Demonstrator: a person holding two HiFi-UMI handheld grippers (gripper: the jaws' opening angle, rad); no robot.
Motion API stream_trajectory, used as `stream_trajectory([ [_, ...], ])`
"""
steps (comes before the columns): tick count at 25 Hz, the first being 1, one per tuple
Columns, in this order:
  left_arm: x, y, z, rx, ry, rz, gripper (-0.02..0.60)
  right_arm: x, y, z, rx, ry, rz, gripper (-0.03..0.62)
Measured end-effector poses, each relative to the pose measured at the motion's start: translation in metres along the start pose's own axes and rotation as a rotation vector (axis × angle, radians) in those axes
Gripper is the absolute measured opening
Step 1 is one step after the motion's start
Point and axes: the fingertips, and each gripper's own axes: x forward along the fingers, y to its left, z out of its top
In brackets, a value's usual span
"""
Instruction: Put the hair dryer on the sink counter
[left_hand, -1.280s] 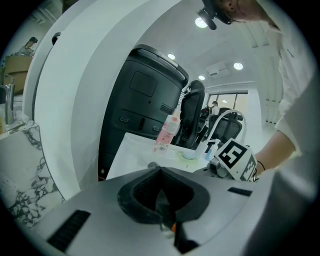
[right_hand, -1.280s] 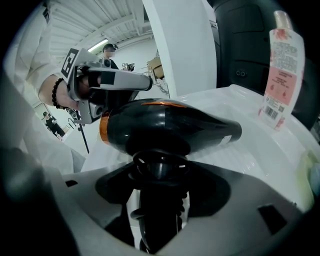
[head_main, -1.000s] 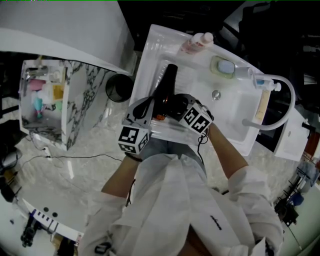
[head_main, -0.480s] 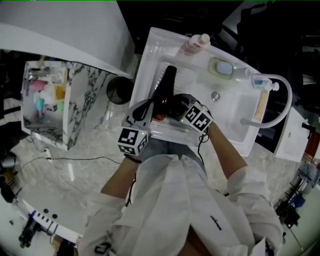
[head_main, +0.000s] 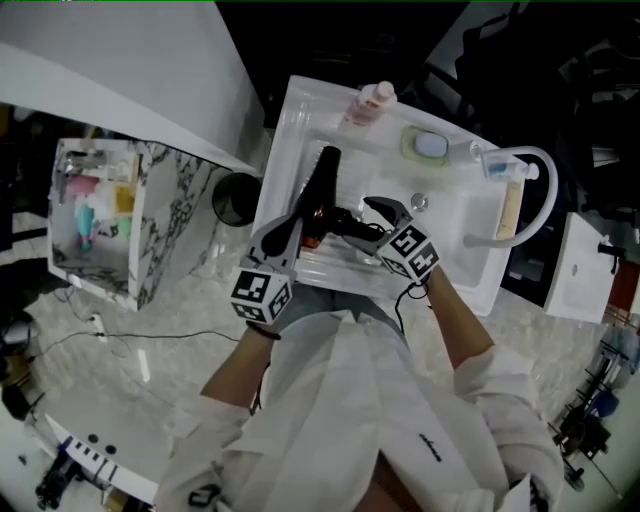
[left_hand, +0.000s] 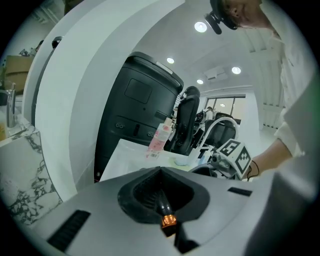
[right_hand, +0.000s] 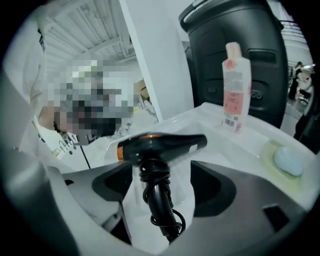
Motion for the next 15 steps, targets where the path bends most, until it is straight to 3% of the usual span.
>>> stream_trajectory([
  [5, -0.005, -0.025, 0.033, 0.01, -0.062, -0.037, 0.023, -0.051, 0.003, 0.049, 0.041, -0.218, -0.101, 0.262],
  [10, -0.016, -0.044, 0.074, 0.044, -0.14, -0.047, 0.023, -0.108, 0.02, 0.096, 0.06, -0.41, -0.144, 0.182],
  [15, -0.033, -0.055, 0.106, 0.102, -0.195, -0.036, 0.023, -0.171, 0.034, 0.13, 0.028, -0.564, -0.234, 0.047],
])
